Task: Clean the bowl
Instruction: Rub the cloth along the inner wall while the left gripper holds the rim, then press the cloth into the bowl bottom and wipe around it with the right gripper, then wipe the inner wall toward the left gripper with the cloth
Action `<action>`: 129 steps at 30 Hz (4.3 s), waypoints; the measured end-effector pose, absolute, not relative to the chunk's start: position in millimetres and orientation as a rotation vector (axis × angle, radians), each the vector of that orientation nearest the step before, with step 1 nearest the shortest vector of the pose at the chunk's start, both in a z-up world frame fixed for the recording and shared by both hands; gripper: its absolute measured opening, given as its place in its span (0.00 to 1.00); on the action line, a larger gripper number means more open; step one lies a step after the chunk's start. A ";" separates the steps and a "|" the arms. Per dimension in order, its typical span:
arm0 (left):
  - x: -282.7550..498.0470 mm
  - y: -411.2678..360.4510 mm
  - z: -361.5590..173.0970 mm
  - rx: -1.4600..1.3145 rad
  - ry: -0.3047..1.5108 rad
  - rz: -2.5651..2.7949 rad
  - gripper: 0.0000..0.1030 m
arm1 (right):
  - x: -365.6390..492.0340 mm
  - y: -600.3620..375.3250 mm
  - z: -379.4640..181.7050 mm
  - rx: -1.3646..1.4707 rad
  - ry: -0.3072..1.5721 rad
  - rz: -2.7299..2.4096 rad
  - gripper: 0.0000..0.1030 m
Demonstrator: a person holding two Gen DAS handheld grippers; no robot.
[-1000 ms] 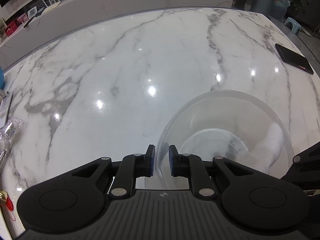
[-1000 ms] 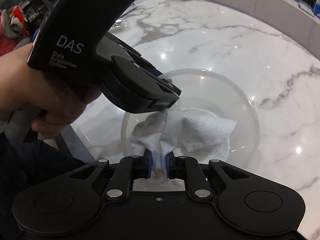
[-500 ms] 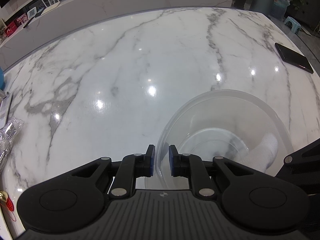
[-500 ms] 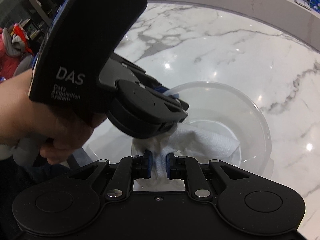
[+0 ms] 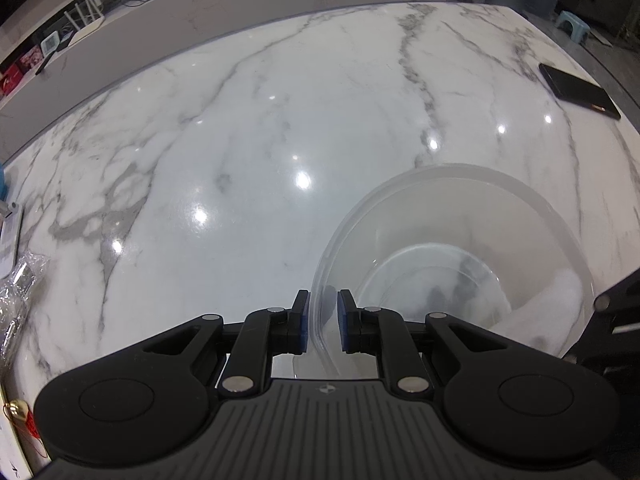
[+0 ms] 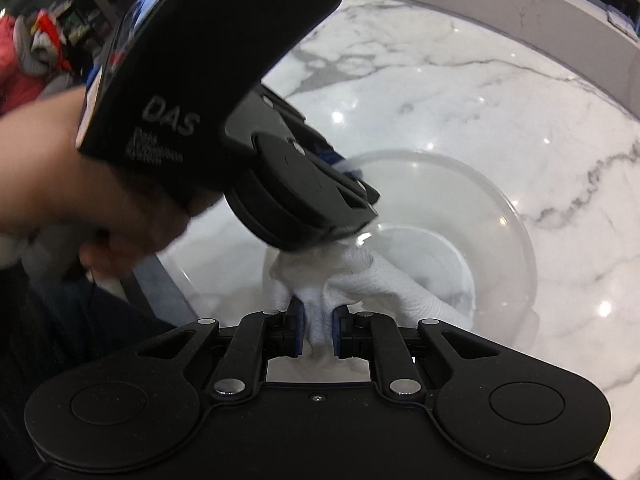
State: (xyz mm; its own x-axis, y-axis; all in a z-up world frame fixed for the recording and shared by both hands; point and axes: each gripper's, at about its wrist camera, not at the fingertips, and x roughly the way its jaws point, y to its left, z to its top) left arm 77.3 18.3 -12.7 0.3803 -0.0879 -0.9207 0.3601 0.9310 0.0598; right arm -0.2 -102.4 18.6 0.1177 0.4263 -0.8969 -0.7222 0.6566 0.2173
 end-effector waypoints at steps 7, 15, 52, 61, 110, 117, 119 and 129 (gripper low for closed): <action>65.8 19.4 -17.6 0.306 1.148 -0.326 0.12 | 5.8 -106.4 5.7 -0.403 1.208 0.843 0.12; 54.4 15.7 -18.3 0.360 1.139 -0.348 0.14 | 15.9 -114.3 -1.8 -0.494 1.202 0.770 0.11; 36.6 30.7 -5.7 0.221 1.230 -0.403 0.09 | 23.4 -106.7 -15.6 -0.508 1.189 0.704 0.11; 38.3 31.0 -9.3 0.224 1.239 -0.393 0.08 | 7.2 -82.2 -27.7 -0.521 1.209 0.769 0.11; 37.5 30.1 -12.1 0.269 1.232 -0.380 0.10 | -39.4 -84.6 -13.6 -0.532 1.275 0.832 0.11; 36.0 30.3 -11.9 0.272 1.233 -0.382 0.10 | -37.9 -94.5 -11.4 -0.557 1.253 0.745 0.11; 35.5 29.9 -12.0 0.274 1.233 -0.382 0.11 | -36.7 -96.1 -11.6 -0.556 1.241 0.719 0.11; 33.9 27.9 -12.4 0.278 1.230 -0.380 0.12 | -35.8 -93.1 -10.3 -0.480 1.181 0.672 0.11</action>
State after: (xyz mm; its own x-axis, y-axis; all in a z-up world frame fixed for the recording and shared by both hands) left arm 33.9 27.9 -12.4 0.2842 -0.1310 -0.9498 0.4268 0.9043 0.0030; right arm -35.8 -93.1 -10.3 0.2259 0.2243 -0.9480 -0.6998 0.7143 0.0023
